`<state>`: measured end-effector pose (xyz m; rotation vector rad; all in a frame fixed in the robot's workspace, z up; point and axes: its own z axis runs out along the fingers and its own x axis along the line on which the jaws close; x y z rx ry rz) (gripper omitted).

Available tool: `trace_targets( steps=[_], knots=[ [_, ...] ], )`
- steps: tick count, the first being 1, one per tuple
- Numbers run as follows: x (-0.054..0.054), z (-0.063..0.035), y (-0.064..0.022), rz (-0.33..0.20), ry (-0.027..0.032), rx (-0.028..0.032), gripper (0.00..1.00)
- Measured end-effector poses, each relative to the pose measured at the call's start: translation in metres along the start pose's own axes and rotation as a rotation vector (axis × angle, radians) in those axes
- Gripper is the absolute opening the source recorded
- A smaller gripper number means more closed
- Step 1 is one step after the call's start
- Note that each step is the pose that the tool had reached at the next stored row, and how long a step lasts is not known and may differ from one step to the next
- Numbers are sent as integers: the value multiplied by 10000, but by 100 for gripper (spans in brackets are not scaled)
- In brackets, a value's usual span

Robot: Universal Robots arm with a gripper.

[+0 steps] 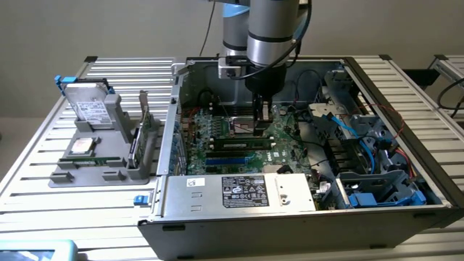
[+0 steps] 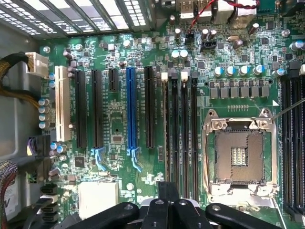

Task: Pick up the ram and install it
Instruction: 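Press down the ram until it locks into place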

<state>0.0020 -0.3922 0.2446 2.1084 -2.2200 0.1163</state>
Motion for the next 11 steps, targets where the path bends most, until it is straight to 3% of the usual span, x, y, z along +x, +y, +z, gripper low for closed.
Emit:
trace_targets(
  steps=[2,3,6,11],
  knots=[
    [-5,25,-29,11,-55,-3,11],
    [-6,31,-45,11,-56,-5,11],
    [19,43,-79,3,-51,-87,11],
    [19,77,-84,2,-71,-104,11]
  ],
)
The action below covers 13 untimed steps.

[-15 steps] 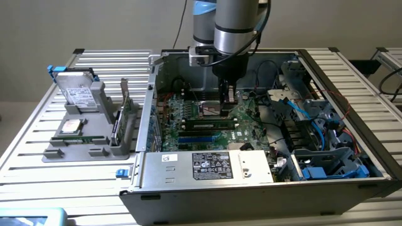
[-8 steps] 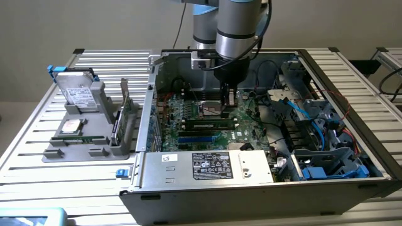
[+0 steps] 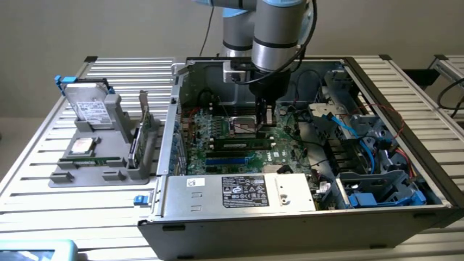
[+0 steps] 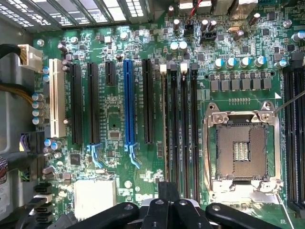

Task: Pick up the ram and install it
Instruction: 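Press down the ram until it locks into place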

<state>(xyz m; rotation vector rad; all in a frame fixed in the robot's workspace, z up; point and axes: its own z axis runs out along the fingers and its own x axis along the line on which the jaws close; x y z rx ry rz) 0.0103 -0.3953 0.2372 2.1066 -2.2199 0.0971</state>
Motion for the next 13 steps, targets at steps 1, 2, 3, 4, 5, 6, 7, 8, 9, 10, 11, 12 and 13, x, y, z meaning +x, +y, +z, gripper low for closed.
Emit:
trace_targets(
  steps=[1,2,3,4,5,6,7,8,9,10,11,12,13],
  knots=[
    [-1,8,0,-1,-1,-1,11],
    [0,10,2,-1,0,-1,11],
    [0,11,7,-1,1,-2,11],
    [0,13,11,-2,3,-2,11],
    [0,16,14,-1,-1,-1,11],
    [1,19,14,-1,-1,-1,11],
    [0,24,14,-1,-2,0,11],
    [1,27,14,-1,-2,0,11],
    [1,31,15,-1,0,-1,11],
    [0,34,15,-1,0,0,11],
    [1,34,15,-1,1,-1,11],
    [1,35,16,-1,1,-1,11],
    [2,36,17,-2,-1,-1,11]
  ],
)
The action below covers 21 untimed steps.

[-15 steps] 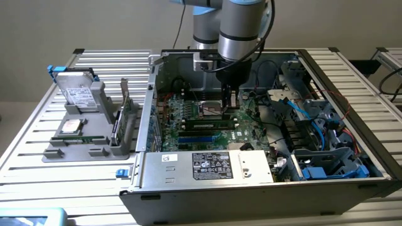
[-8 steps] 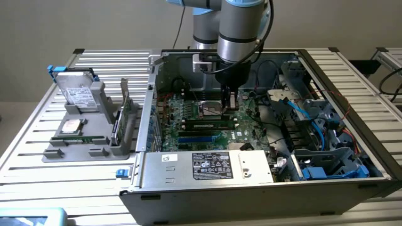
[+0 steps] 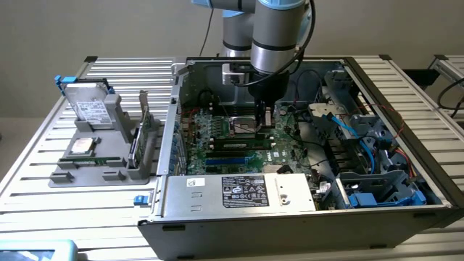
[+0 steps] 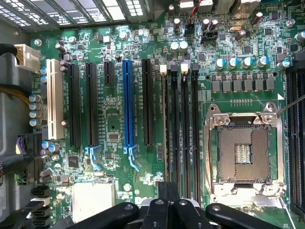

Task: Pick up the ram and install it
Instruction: 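Press down the ram until it locks into place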

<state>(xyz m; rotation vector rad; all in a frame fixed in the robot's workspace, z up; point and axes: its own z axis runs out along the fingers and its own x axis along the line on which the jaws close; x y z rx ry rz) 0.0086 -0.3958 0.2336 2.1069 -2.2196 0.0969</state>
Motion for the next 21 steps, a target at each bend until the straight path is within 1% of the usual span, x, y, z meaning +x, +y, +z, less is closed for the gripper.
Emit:
trace_targets(
  steps=[5,6,8,10,18,21],
  knots=[
    [6,1,1,-9,2,5,11],
    [6,1,1,-15,1,14,11],
    [6,2,1,-26,-2,57,11],
    [6,3,4,-33,-4,85,11],
    [6,14,36,-37,-17,111,11],
    [6,21,40,-39,-37,129,11]
  ],
)
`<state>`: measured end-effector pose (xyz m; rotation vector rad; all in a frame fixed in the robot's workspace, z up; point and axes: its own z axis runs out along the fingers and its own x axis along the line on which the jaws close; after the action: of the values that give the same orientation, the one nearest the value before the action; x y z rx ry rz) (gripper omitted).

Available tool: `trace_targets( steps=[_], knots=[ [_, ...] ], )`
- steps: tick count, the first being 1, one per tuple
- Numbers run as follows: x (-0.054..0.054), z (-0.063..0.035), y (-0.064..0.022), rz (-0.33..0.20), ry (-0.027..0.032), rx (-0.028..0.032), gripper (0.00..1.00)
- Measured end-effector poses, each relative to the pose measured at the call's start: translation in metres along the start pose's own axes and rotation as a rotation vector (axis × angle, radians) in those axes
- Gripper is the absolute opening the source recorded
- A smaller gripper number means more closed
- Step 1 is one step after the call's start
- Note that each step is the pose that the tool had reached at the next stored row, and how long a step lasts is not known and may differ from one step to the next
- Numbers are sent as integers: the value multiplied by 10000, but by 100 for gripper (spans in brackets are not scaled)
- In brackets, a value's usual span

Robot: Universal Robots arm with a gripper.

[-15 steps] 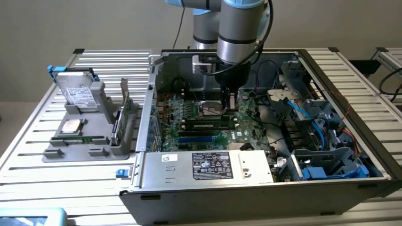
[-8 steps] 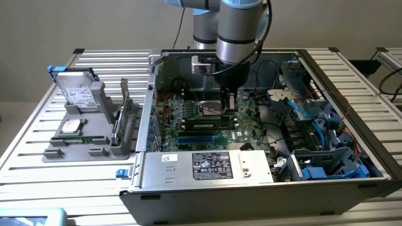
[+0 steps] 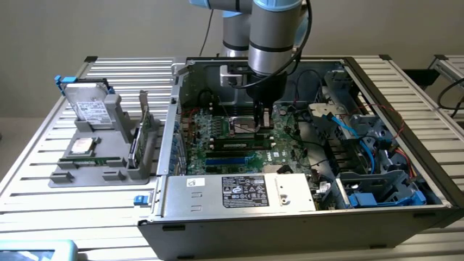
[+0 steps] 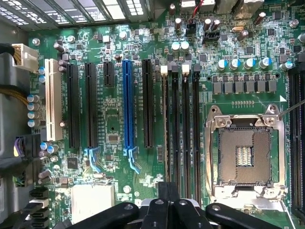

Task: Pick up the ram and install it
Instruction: 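Press down the ram until it locks into place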

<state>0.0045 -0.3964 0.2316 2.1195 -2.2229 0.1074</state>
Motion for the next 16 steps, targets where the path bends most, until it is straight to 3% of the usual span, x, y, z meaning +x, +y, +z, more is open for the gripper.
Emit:
trace_targets(
  steps=[7,16],
  knots=[
    [-3,10,1,-6,-28,79,11],
    [-4,25,4,-7,-32,87,11]
  ],
)
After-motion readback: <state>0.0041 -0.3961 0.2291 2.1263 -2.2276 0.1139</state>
